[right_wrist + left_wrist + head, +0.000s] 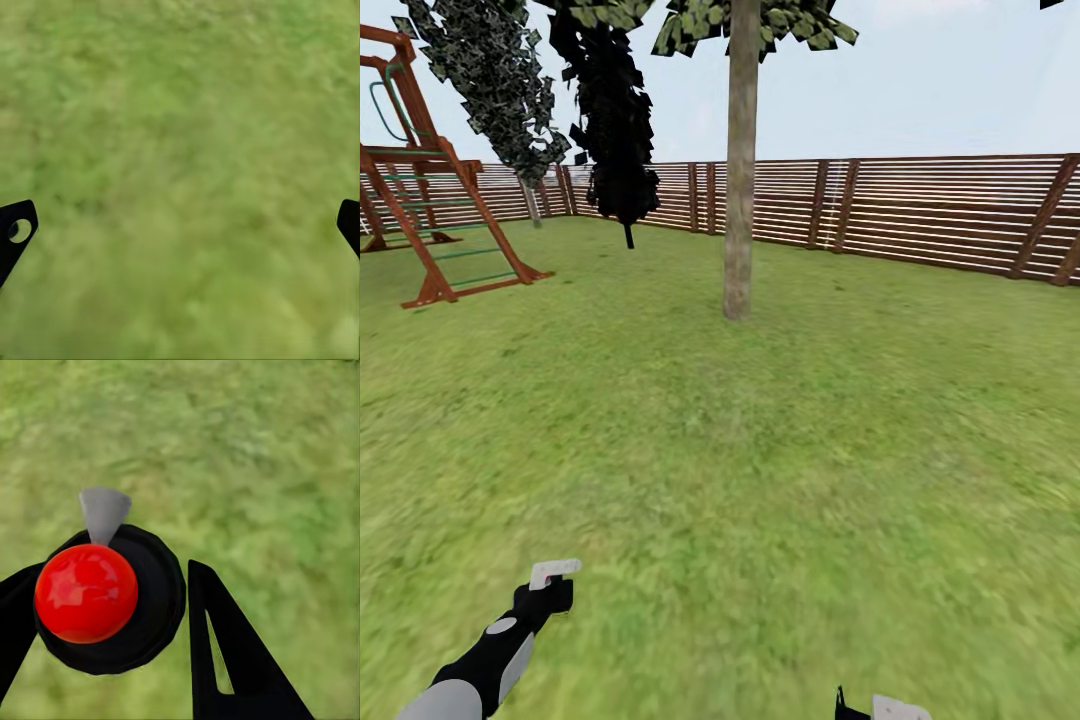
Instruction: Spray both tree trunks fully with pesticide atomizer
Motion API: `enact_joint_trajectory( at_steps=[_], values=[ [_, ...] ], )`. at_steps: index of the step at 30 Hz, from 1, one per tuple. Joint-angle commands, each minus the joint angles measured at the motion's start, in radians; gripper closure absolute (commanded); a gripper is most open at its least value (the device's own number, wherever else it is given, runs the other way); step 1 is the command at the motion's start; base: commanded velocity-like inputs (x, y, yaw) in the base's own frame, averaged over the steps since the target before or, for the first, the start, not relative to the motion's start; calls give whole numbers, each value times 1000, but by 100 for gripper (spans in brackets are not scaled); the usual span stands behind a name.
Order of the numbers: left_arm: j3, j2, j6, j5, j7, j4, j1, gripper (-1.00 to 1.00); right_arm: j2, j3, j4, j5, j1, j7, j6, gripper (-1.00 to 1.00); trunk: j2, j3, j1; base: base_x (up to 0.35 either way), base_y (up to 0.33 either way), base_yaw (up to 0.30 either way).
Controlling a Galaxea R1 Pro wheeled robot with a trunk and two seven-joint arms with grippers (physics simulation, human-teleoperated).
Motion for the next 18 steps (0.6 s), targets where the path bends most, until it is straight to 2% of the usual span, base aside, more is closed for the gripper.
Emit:
enact_joint_trajectory(
  at_steps=[1,18],
  values=[
    [0,0,0,0,0,0,0,100,0,0,0,0,0,0,0,-100,0,0,0,340,0,0],
    [0,0,0,1,-1,-2,0,100,0,0,0,0,0,0,0,-100,0,0,0,340,0,0]
  ],
)
